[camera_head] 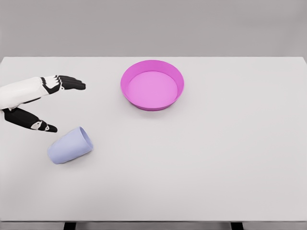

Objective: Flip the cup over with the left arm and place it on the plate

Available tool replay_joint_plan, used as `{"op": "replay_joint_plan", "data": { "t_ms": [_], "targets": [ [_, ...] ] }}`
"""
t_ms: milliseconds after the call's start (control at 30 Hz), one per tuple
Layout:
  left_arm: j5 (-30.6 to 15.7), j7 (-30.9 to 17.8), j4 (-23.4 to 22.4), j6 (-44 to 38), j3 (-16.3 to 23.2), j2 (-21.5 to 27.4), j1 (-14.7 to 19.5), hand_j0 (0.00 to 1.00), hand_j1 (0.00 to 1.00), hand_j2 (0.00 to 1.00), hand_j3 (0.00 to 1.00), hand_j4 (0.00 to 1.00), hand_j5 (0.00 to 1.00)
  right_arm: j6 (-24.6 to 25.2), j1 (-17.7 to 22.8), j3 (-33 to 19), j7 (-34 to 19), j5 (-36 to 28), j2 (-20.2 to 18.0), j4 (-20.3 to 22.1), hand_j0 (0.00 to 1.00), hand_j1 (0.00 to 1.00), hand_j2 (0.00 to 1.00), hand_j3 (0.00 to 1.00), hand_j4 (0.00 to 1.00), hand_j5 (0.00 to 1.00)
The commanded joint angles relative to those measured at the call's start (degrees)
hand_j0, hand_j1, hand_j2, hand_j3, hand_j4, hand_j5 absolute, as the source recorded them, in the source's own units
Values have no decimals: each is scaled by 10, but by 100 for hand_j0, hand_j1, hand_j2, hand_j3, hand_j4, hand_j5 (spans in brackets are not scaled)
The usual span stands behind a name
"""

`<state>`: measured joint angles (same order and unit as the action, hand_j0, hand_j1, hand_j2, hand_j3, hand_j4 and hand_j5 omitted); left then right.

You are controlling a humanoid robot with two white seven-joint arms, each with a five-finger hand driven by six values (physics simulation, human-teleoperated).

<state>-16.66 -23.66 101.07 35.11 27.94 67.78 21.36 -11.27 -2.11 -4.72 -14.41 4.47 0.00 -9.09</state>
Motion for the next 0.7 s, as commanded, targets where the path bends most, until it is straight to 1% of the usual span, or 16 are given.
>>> {"op": "replay_joint_plan", "data": {
  "t_ms": [0,233,300,333,367,400,433,467,500,533,567,600,633,667],
  "targets": [
    [-3,0,0,-1,0,-1,0,100,100,100,100,100,100,0,0,1,0,1,0,0,100,100,100,100,100,100],
    [-6,0,1,-1,1,-2,-5,100,100,100,100,100,100,1,0,-2,1,-1,0,-1,100,100,100,100,100,100],
    [-8,0,1,-1,12,-1,-4,100,100,100,100,100,100,0,0,-1,0,0,0,-1,100,100,100,100,100,100],
    [-7,0,1,-1,28,1,-4,100,100,100,100,100,100,0,0,0,0,0,0,-1,100,100,100,100,100,100],
    [-7,0,1,-1,77,6,4,100,100,100,100,100,100,0,-1,1,1,-1,0,-1,100,100,100,100,100,100],
    [-12,0,1,-1,101,12,18,100,100,100,100,100,100,1,0,0,0,-1,0,-1,100,100,100,100,100,100],
    [-20,0,1,-1,134,12,27,100,100,100,100,100,100,1,0,0,0,-1,0,-1,100,100,100,100,100,100],
    [-30,0,1,-1,185,14,68,100,100,100,100,100,100,0,-1,0,1,0,0,-1,100,100,100,100,100,100],
    [-47,0,1,-1,244,20,114,100,100,100,100,100,100,0,0,0,0,0,0,-1,100,100,100,100,100,100],
    [-74,0,1,-1,293,36,165,100,100,100,100,100,100,0,0,1,0,-1,0,-1,100,100,100,100,100,100],
    [-95,0,1,-1,321,43,193,100,100,100,100,100,100,0,0,0,0,-1,0,-1,100,100,100,100,100,100],
    [-129,0,1,-1,348,48,231,100,100,100,100,100,100,0,0,1,0,-1,0,-1,100,100,100,100,100,100],
    [-165,0,1,-1,372,51,257,100,100,100,100,100,100,1,-1,1,0,-1,0,-1,100,100,100,100,100,100],
    [-187,0,1,-1,376,57,268,100,100,100,100,100,100,0,0,0,0,0,0,-1,100,100,100,100,100,100]
  ]
}}
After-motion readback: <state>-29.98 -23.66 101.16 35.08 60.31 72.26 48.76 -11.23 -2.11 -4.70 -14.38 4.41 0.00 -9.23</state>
